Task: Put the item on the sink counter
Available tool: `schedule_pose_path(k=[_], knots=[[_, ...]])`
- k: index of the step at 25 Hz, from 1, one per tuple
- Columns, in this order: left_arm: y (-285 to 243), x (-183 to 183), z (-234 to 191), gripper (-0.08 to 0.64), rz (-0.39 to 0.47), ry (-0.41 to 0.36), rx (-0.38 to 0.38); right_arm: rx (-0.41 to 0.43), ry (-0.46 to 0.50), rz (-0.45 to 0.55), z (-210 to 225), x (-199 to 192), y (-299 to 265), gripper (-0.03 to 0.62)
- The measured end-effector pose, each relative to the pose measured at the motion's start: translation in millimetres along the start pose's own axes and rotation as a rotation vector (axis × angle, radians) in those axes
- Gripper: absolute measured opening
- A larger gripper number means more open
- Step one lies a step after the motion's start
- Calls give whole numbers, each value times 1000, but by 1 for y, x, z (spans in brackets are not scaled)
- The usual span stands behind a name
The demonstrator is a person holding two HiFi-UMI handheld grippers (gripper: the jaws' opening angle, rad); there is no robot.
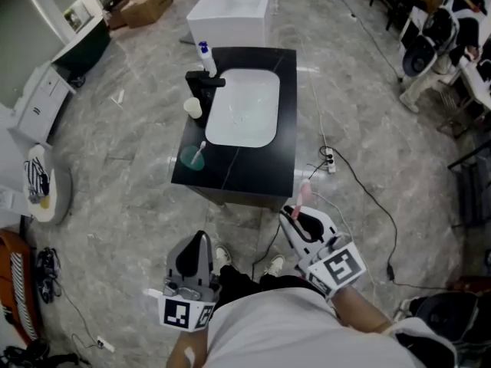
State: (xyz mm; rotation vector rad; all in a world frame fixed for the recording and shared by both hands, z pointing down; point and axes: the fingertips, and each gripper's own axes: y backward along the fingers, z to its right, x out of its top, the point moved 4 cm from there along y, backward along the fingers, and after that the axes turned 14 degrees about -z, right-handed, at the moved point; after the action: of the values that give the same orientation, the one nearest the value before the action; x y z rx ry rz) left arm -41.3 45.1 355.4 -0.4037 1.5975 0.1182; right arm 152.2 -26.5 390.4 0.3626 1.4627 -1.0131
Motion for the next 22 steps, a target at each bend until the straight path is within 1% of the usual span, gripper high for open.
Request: schedule_pose_path(k=[2,4,9,13,16,20,22], knots=[[-3,3,-1,3,10,18,-3,9,1,-6,-1,-2,-1,66],[-6,4,-2,3,18,18,-7,11,1,-10,0,-3,-4,66],[-20,-1,-11,3,19,18,-40,-7,-7,-37,3,-6,-16,65],[-30,4,-27,3,28,14,-50,-23,-1,-49,5,-4,-32,66],[-35,3,-41,3,25,46,-59,-19,14,-59,6,2,-47,66],[-41,-2,-63,3,-9,55,-76,-17,-39,-103,7,-2,-79,64],[-42,-2,-75,3,-8,68,-78,-6,-63,-124,8,-9,-98,66]])
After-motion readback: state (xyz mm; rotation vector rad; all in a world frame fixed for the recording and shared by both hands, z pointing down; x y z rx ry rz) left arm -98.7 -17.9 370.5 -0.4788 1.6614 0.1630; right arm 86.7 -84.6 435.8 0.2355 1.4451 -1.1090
